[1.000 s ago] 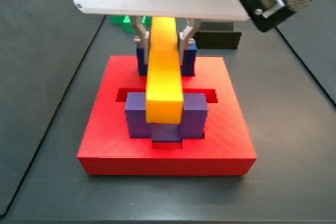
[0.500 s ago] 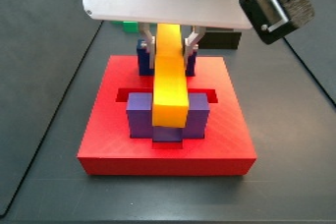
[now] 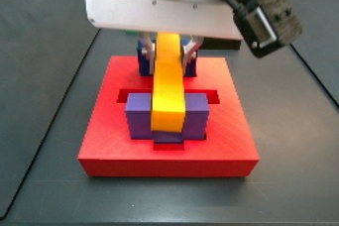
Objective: Pick up the yellow object. Move up. Move to above the board. Insert the yellow object.
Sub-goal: Insert the yellow object.
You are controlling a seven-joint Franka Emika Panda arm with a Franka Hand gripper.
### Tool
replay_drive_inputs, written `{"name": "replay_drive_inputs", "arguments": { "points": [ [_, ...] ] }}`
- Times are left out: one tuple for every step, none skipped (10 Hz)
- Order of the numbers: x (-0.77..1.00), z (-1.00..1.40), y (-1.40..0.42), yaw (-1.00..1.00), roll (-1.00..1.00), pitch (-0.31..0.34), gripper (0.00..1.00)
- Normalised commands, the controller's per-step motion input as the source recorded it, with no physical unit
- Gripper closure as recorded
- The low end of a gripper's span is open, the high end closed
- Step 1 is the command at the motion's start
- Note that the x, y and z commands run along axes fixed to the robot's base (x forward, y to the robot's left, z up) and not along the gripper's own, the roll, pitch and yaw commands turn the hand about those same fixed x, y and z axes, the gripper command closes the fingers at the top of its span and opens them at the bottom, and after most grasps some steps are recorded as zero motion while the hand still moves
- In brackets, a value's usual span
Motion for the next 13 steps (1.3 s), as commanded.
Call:
{"name": "replay_drive_inputs", "arguments": {
  "points": [
    [0.11,-0.31,-0.05,0.00,0.00,0.009,1.00],
    [0.16,-0.33,0.00,0.00,0.00,0.011,1.00],
    [0.18,-0.33,0.00,0.00,0.00,0.026,1.00],
    [0.16,-0.30,0.00,0.00,0.00,0.043,1.00],
    [0.16,-0.21,0.00,0.00,0.00,0.047,1.00],
    [0.08,-0.15,-0.01,-0.11,0.00,0.039,1.00],
    [0.05,-0.15,-0.03,-0.17,0.00,0.014,1.00],
    [0.00,-0.14,0.00,-0.12,-0.01,0.001,1.00],
    [0.00,-0.13,0.00,-0.16,-0.03,0.000,1.00],
    [0.00,-0.07,-0.07,-0.10,-0.03,0.000,1.00],
    [0.00,-0.09,-0.13,-0.04,-0.02,0.000,1.00],
    [0.00,-0.19,-0.15,0.00,-0.04,-0.047,1.00],
    [0.00,-0.25,-0.03,0.00,-0.04,-0.059,1.00]
  ]
}}
